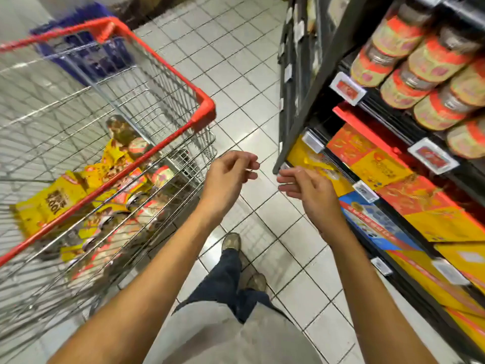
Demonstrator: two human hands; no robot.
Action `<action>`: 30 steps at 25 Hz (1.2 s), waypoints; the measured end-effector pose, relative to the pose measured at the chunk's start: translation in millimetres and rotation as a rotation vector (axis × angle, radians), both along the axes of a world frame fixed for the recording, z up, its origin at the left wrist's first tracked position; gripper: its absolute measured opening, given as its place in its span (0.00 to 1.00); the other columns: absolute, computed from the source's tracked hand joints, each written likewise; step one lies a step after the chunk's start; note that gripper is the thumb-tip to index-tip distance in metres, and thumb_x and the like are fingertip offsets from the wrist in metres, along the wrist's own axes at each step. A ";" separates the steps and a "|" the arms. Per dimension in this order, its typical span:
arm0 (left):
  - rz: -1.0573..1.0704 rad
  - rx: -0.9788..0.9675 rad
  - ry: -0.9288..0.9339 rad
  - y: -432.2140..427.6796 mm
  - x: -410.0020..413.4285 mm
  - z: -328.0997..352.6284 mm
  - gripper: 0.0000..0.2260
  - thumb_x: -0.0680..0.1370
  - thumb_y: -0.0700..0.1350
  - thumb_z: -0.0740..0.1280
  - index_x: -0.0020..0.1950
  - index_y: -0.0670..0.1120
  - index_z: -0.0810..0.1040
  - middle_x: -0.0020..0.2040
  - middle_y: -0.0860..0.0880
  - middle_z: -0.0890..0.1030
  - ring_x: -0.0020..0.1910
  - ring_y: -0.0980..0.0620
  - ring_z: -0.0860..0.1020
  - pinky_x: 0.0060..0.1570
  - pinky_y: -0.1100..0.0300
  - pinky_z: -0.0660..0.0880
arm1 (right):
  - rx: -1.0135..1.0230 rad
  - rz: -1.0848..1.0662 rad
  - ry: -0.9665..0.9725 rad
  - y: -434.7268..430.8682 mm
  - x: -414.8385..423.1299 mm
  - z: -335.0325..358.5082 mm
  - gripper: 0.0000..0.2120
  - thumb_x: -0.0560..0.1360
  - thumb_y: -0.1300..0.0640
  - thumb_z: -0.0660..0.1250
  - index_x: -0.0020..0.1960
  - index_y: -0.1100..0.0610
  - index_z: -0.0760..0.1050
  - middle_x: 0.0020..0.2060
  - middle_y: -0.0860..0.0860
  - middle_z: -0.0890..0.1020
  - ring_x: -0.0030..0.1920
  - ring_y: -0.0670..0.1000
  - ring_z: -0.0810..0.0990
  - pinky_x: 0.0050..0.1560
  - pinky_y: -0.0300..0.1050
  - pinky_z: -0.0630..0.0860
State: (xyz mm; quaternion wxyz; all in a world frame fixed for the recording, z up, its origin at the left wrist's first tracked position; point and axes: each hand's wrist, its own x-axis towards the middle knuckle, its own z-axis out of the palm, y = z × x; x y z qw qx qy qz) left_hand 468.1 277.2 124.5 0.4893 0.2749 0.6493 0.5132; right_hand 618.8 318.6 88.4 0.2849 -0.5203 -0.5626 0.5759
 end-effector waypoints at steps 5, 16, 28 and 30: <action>0.324 0.023 -0.099 -112.1 -53.9 19.2 0.08 0.80 0.36 0.57 0.46 0.41 0.75 0.37 0.45 0.76 0.31 0.56 0.76 0.36 0.68 0.74 | 0.040 0.290 0.127 -50.9 -84.4 33.7 0.13 0.75 0.51 0.56 0.42 0.49 0.79 0.36 0.44 0.85 0.40 0.44 0.83 0.41 0.33 0.76; 0.651 0.023 -0.050 -238.3 -264.1 20.1 0.10 0.80 0.38 0.60 0.41 0.46 0.77 0.30 0.54 0.81 0.28 0.62 0.77 0.30 0.70 0.71 | 0.037 0.731 0.058 -129.3 -330.5 28.5 0.14 0.81 0.56 0.56 0.43 0.48 0.79 0.45 0.54 0.84 0.48 0.55 0.82 0.55 0.50 0.76; 0.658 -0.680 -0.331 -287.9 -431.7 -148.5 0.14 0.80 0.36 0.56 0.35 0.42 0.69 0.16 0.52 0.73 0.15 0.61 0.69 0.17 0.71 0.64 | -0.188 1.122 -0.903 -106.5 -496.9 -159.9 0.16 0.81 0.60 0.54 0.66 0.67 0.67 0.63 0.64 0.73 0.63 0.59 0.73 0.57 0.46 0.68; 0.721 -0.730 -0.375 -295.0 -424.9 -184.9 0.10 0.79 0.35 0.59 0.39 0.39 0.74 0.25 0.48 0.80 0.21 0.57 0.75 0.23 0.68 0.73 | -0.293 1.164 -0.922 -122.1 -493.4 -193.5 0.17 0.81 0.60 0.54 0.64 0.70 0.68 0.63 0.65 0.73 0.64 0.60 0.72 0.57 0.44 0.68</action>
